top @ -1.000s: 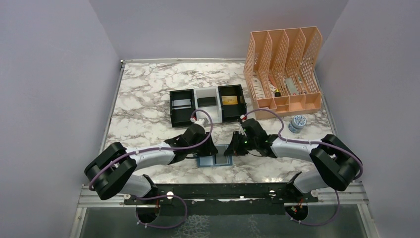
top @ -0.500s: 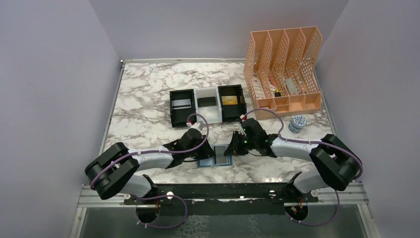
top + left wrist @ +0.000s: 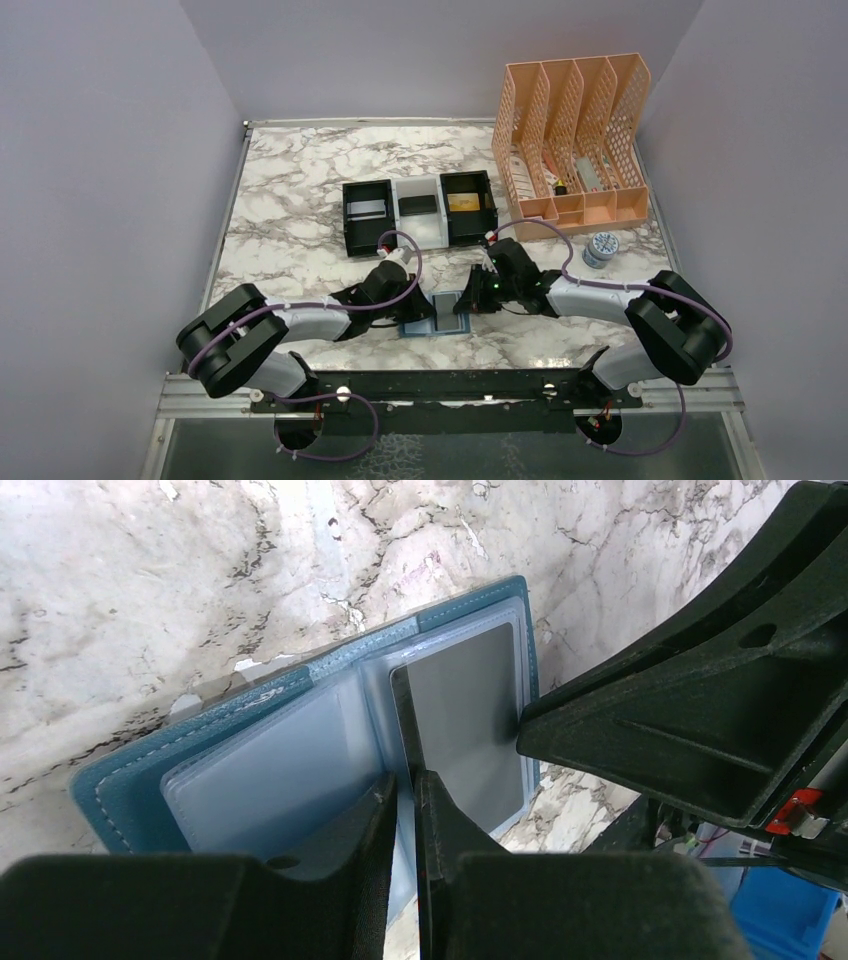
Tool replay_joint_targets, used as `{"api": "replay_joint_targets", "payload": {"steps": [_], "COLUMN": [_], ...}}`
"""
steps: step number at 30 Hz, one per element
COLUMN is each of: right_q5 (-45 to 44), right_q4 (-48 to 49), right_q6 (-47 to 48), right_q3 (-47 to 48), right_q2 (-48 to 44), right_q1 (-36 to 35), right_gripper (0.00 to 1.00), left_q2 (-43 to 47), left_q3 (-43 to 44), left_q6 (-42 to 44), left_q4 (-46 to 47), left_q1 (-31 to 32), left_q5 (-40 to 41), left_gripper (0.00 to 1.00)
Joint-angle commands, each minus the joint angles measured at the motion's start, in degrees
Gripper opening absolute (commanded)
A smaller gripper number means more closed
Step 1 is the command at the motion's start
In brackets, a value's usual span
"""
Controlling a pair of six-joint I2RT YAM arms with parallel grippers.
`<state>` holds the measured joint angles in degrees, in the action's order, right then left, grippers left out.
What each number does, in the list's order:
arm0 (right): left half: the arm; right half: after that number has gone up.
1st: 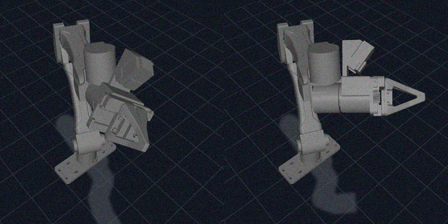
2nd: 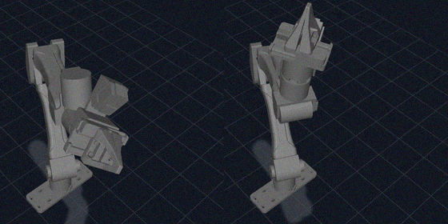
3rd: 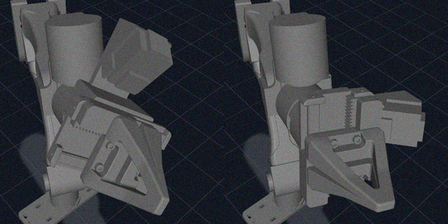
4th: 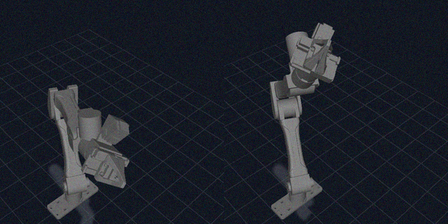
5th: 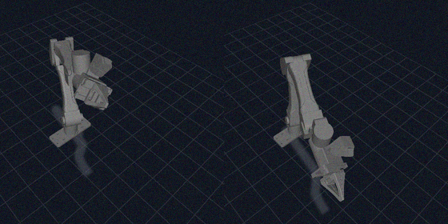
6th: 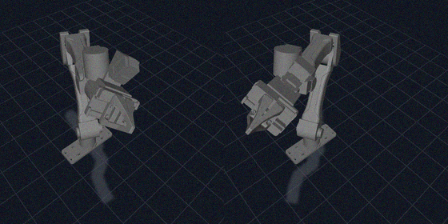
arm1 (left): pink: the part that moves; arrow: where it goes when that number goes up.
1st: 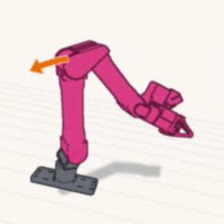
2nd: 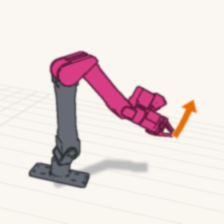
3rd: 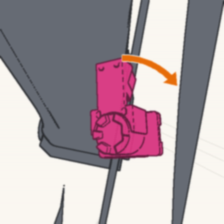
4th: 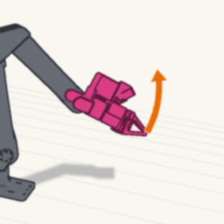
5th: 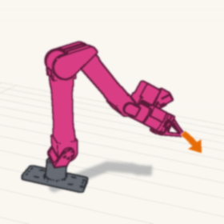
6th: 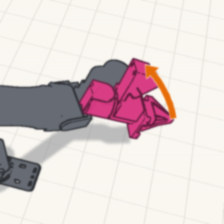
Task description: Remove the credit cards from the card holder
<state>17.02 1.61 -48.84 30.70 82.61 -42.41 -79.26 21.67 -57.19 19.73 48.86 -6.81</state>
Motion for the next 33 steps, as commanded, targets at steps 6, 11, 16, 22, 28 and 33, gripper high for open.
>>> {"api": "replay_joint_targets", "payload": {"steps": [6,11,16,22,28,33], "right_q5": [-1.58,-1.63,-2.22,-2.42,-1.37,1.48], "right_q4": [-2.97,-3.70,-5.03,-6.54,-7.02,-4.72], "right_q6": [0.46,0.73,0.98,1.69,2.80,3.19], "right_q3": [-0.04,0.33,1.17,2.12,3.06,2.81], "right_q2": [0.93,0.45,-0.87,-3.68,-4.44,-2.01], "right_q1": [-0.30,-0.28,-0.27,-0.26,-0.29,-0.30], "right_gripper": [0.12,0.12,0.13,0.17,0.19,0.19], "left_q2": [-0.78,1.53,2.52,2.42,1.76,1.75], "left_q3": [-0.71,-1.93,-2.68,-3.12,-2.85,-2.33], "left_q6": [-1.17,-1.52,-1.48,-1.91,-2.04,-1.18], "left_q4": [4.97,5.04,4.97,4.93,4.97,4.97], "left_q1": [0.41,0.42,0.38,0.39,0.39,0.43], "left_q5": [-3.56,-2.12,-1.89,-1.55,-1.87,-2.31], "left_gripper": [0.13,0.00,0.00,0.00,0.09,0.21]}}
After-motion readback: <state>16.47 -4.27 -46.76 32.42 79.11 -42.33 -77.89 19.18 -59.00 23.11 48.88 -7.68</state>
